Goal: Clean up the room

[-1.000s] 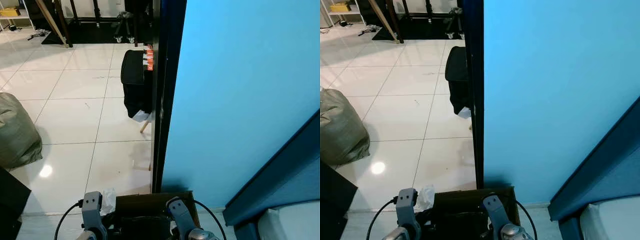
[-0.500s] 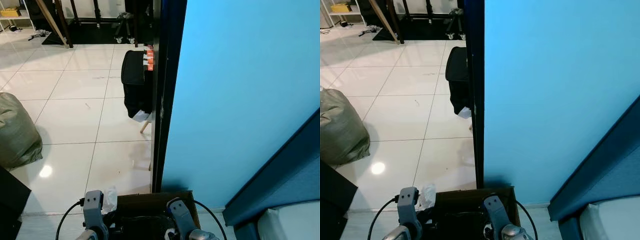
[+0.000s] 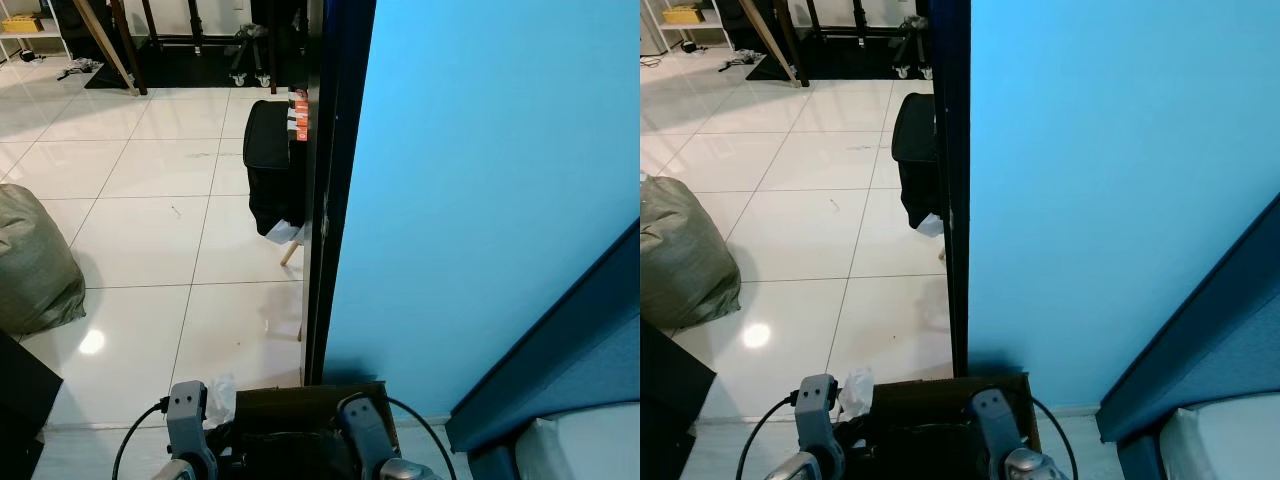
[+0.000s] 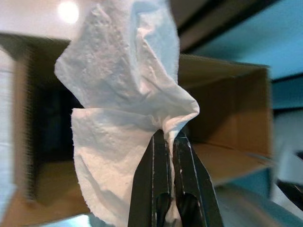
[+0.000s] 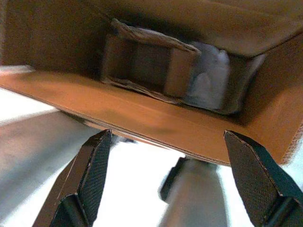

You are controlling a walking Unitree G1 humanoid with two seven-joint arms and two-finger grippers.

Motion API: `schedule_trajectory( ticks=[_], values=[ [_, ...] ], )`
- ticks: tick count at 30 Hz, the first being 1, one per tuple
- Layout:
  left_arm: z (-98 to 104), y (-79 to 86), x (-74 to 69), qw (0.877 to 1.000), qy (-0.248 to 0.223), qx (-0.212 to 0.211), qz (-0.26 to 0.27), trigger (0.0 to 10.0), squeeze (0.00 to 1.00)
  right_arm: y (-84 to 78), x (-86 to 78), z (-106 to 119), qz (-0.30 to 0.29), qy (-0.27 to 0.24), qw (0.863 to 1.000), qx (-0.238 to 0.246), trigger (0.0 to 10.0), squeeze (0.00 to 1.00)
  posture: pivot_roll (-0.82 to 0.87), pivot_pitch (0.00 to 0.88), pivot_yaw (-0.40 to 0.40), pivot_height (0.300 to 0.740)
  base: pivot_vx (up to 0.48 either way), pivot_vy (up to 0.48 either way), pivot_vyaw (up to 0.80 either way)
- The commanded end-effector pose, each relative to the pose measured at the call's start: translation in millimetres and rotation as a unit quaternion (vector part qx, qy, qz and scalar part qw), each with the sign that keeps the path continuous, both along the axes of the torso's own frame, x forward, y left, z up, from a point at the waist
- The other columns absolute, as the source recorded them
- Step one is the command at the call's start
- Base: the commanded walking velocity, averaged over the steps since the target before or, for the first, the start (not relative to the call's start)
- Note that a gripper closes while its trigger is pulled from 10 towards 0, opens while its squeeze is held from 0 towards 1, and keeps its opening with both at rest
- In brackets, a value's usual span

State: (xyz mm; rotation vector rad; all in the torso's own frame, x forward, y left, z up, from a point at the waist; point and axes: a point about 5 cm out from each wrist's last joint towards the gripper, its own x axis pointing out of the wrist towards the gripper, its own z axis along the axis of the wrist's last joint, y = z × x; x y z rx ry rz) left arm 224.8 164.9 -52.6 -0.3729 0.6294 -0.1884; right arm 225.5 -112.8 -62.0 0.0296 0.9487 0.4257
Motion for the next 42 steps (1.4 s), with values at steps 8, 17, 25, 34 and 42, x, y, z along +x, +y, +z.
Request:
schedule_trajectory(
  ticks=[8, 17, 25, 34, 42],
  values=[
    [-16, -16.6, -23.1, 0.996, 0.062, -0.036, -0.053, 10.0, 0.0, -17.5, -7.6, -2, -0.054, 0.009, 0.995, 0.088, 10.0, 0.0, 0.01, 0.176, -0.035, 0.74, 0.0, 0.0, 0.0],
    [-29, -23.1, -38.9, 0.99, 0.127, 0.015, -0.062, 10.0, 0.0, -44.3, -26.2, -12, -0.076, 0.023, 0.995, 0.067, 10.0, 0.0, -0.05, 0.187, -0.032, 0.74, 0.0, 0.0, 0.0],
    [-23, -24.9, -26.3, 0.992, 0.111, 0.035, -0.043, 10.0, 1.0, -40.6, -27.3, -12, -0.077, 0.02, 0.993, 0.082, 10.0, 0.0, -0.07, 0.191, -0.026, 0.74, 0.0, 0.0, 0.0],
    [-19, -20.1, -18.8, 0.994, 0.1, 0.045, -0.025, 10.0, 1.0, -34.6, -27.8, -12, -0.063, 0.021, 0.994, 0.083, 10.0, 0.0, -0.06, 0.181, -0.027, 0.74, 0.0, 0.0, 0.0],
    [-24, -12.5, -28.2, 0.992, 0.116, 0.05, -0.016, 10.0, 1.0, -32.9, -30.5, -14, -0.054, 0.028, 0.995, 0.074, 10.0, 0.0, -0.05, 0.169, -0.031, 0.74, 0.0, 0.0, 0.0]
  ],
)
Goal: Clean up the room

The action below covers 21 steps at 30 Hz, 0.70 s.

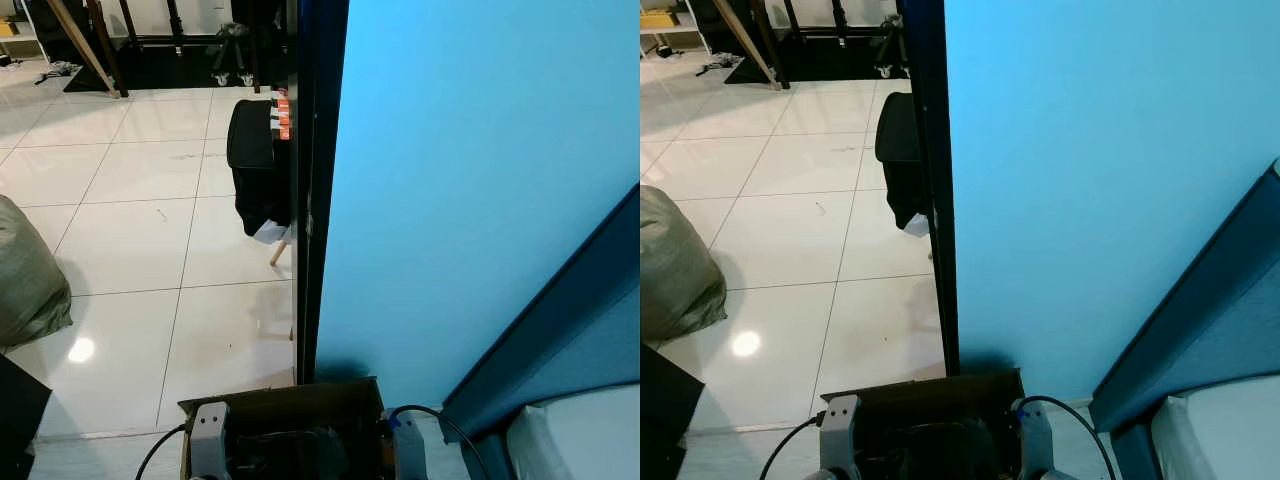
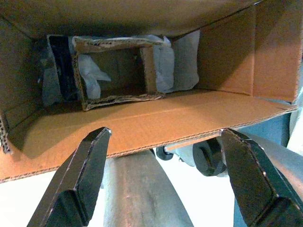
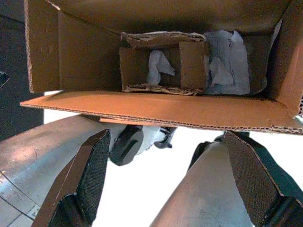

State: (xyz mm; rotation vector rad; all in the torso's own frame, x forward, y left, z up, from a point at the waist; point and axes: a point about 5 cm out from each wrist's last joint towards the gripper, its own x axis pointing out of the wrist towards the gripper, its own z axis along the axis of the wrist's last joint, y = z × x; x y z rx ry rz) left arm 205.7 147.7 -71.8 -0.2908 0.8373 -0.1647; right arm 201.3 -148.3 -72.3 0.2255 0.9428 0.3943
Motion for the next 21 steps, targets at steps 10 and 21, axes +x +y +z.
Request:
schedule_trajectory(
  ticks=[10, 21],
  values=[
    [-6, 15.9, -10.6, 0.996, 0.018, 0.086, -0.011, 10.0, 0.0, 4.9, -8.6, -5, 0.01, 0.016, 1.0, -0.007, 10.0, 0.0, -0.04, 0.16, -0.03, 0.74, 0.0, 0.0, 0.0],
    [19, 27.0, 25.5, 0.986, -0.09, 0.138, -0.005, 10.0, 0.0, 6.3, -16.8, -10, 0.016, 0.034, 0.999, -0.015, 10.0, 0.0, -0.02, 0.141, -0.035, 0.74, 0.0, 0.0, 0.0]
  ],
)
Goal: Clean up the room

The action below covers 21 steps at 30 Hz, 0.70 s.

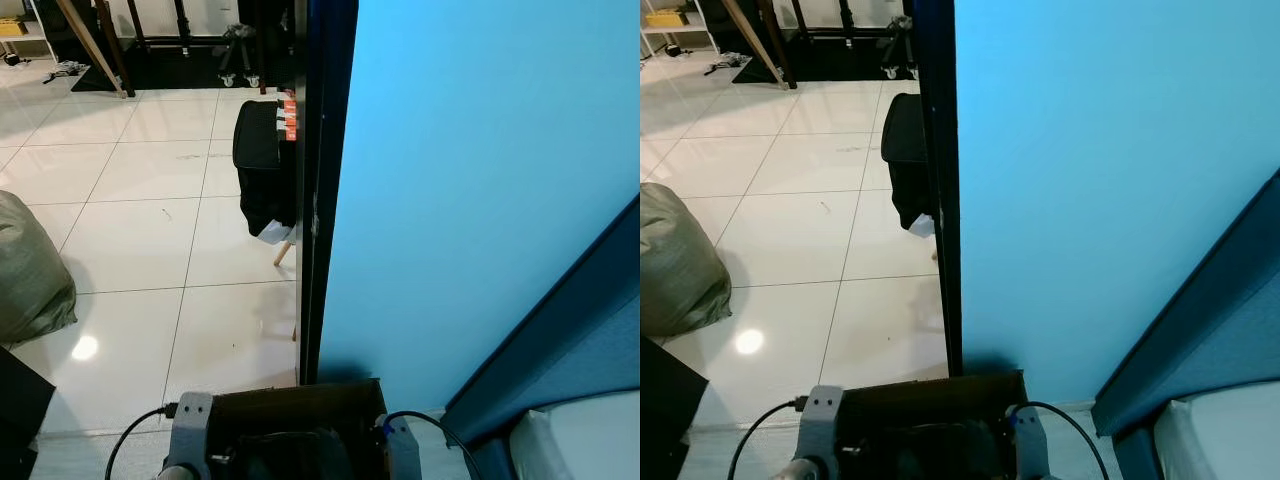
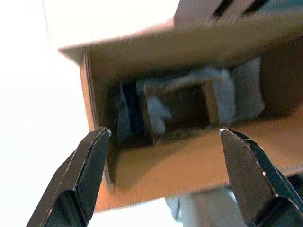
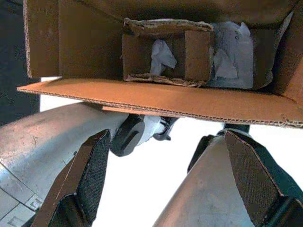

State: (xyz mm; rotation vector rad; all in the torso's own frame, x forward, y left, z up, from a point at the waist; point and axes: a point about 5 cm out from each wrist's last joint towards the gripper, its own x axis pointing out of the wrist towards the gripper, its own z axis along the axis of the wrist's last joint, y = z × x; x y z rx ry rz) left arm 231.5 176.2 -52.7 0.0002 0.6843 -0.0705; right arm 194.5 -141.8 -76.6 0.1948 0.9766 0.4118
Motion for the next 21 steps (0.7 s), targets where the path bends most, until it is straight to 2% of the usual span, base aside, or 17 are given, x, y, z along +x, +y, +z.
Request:
schedule_trajectory(
  ticks=[1, 2, 6, 12, 14, 15, 17, 21],
  values=[
    [0, -1.6, -0.3, 1.0, -0.005, -0.007, -0.003, 10.0, 0.0, -0.3, -10.0, -5, -0.001, 0.021, 1.0, -0.004, 10.0, 0.0, -0.02, 0.141, -0.035, 0.74, 0.0, 0.0, 0.0],
    [4, -1.9, 4.3, 1.0, -0.018, -0.009, -0.001, 10.0, 0.0, -0.6, -11.1, -6, 0.0, 0.023, 1.0, -0.007, 10.0, 0.0, -0.02, 0.137, -0.036, 0.74, 0.0, 0.0, 0.0],
    [6, -0.7, 7.2, 1.0, -0.028, -0.01, 0.005, 10.0, 0.0, -1.0, -11.8, -7, 0.002, 0.025, 1.0, -0.011, 10.0, 0.0, -0.02, 0.137, -0.036, 0.74, 0.0, 0.0, 0.0],
    [11, 10.7, 11.6, 0.998, -0.04, -0.024, 0.05, 10.0, 0.0, -1.1, -11.0, -6, 0.0, 0.025, 1.0, -0.012, 10.0, 0.0, -0.01, 0.122, -0.036, 0.74, 0.0, 0.0, 0.0],
    [0, 30.8, -5.5, 0.994, 0.003, -0.008, 0.108, 10.0, 0.0, -5.3, -15.8, -10, -0.007, 0.035, 0.999, -0.036, 10.0, 0.0, 0.0, 0.1, -0.036, 0.74, 0.0, 0.0, 0.0],
    [0, 30.8, -5.5, 0.994, 0.003, -0.008, 0.108, 10.0, 0.0, -5.3, -15.8, -10, -0.007, 0.035, 0.999, -0.036, 10.0, 0.0, 0.0, 0.1, -0.036, 0.74, 0.0, 0.0, 0.0],
    [-6, 38.6, -15.4, 0.991, 0.025, -0.001, 0.132, 10.0, 0.0, -7.5, -18.6, -11, -0.011, 0.04, 0.998, -0.046, 10.0, 0.0, 0.0, 0.1, -0.036, 0.74, 0.0, 0.0, 0.0],
    [-10, 42.0, -23.2, 0.989, 0.039, 0.01, 0.139, 10.0, 0.0, -8.7, -20.6, -12, -0.017, 0.043, 0.998, -0.051, 10.0, 0.0, 0.0, 0.095, -0.036, 0.74, 0.0, 0.0, 0.0]
  ],
)
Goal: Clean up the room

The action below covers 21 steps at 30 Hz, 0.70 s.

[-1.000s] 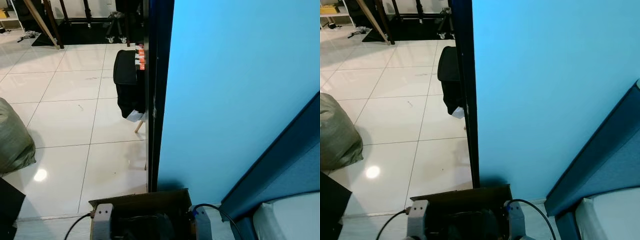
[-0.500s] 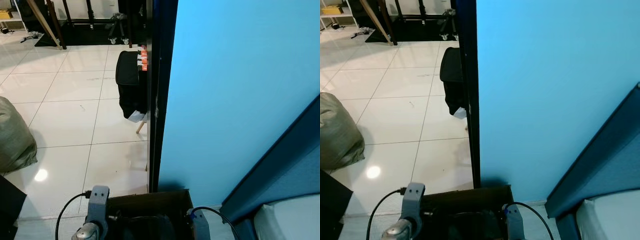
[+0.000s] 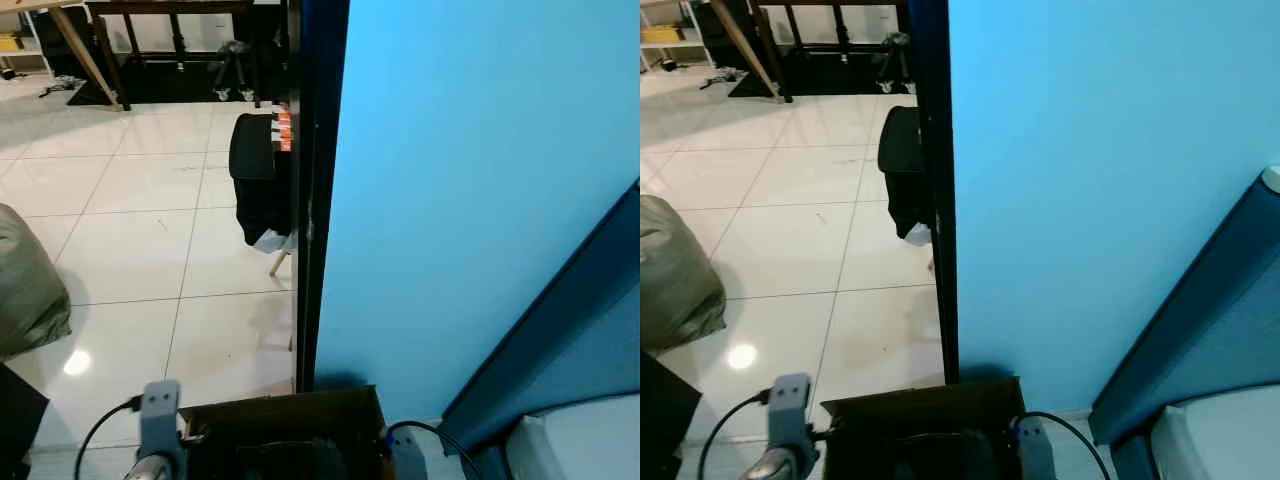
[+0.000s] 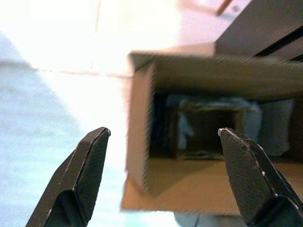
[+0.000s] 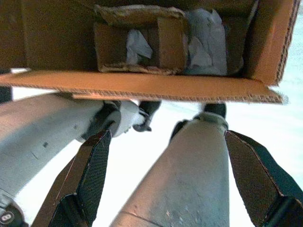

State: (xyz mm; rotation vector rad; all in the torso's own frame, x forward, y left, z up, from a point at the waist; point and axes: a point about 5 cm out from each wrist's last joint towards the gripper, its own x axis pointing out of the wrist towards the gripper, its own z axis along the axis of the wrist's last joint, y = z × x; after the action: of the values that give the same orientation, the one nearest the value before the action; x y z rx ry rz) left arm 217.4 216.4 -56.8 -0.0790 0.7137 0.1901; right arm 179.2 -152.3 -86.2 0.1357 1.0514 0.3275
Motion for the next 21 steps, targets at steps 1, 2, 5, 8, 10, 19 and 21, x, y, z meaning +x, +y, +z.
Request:
schedule_trajectory(
  ticks=[1, 2, 5, 8, 10, 19, 21],
  values=[
    [-14, 4.3, -23.4, 0.999, 0.049, 0.001, 0.017, 10.0, 0.0, -1.2, -9.3, -5, -0.008, 0.018, 1.0, -0.011, 10.0, 0.0, 0.01, 0.075, -0.031, 0.74, -0.247, 0.0, 0.0],
    [-19, 5.8, -33.7, 0.997, 0.067, 0.001, 0.024, 10.0, 0.0, -3.5, -12.1, -6, -0.012, 0.022, 1.0, -0.019, 10.0, 0.0, 0.01, 0.075, -0.031, 0.74, -0.247, 0.0, 0.0],
    [-28, 7.7, -51.9, 0.994, 0.102, 0.0, 0.036, 10.0, 0.0, -7.2, -16.9, -8, -0.019, 0.03, 0.999, -0.031, 10.0, 0.0, 0.01, 0.061, -0.027, 0.74, -0.26, 0.0, 0.0],
    [-34, 8.1, -65.9, 0.99, 0.133, 0.005, 0.039, 10.0, 0.0, -10.8, -21.6, -11, -0.023, 0.038, 0.998, -0.045, 10.0, 0.0, 0.02, 0.052, -0.029, 0.74, -0.285, 0.0, 0.0],
    [-37, 7.0, -73.2, 0.988, 0.15, 0.007, 0.037, 10.0, 0.0, -12.5, -25.3, -12, -0.024, 0.044, 0.997, -0.054, 10.0, 0.0, 0.02, 0.044, -0.025, 0.74, -0.292, 0.0, 0.0],
    [-41, 2.4, -79.8, 0.985, 0.17, 0.007, 0.021, 10.0, 0.0, -15.0, -31.5, -15, -0.028, 0.054, 0.996, -0.067, 10.0, 0.0, 0.01, 0.034, -0.017, 0.74, -0.293, 0.0, 0.0],
    [-40, -0.3, -75.7, 0.986, 0.168, 0.006, 0.014, 10.0, 0.0, -15.4, -31.4, -15, -0.03, 0.054, 0.996, -0.071, 10.0, 0.0, 0.01, 0.026, -0.013, 0.74, -0.294, 0.0, 0.0]
  ],
)
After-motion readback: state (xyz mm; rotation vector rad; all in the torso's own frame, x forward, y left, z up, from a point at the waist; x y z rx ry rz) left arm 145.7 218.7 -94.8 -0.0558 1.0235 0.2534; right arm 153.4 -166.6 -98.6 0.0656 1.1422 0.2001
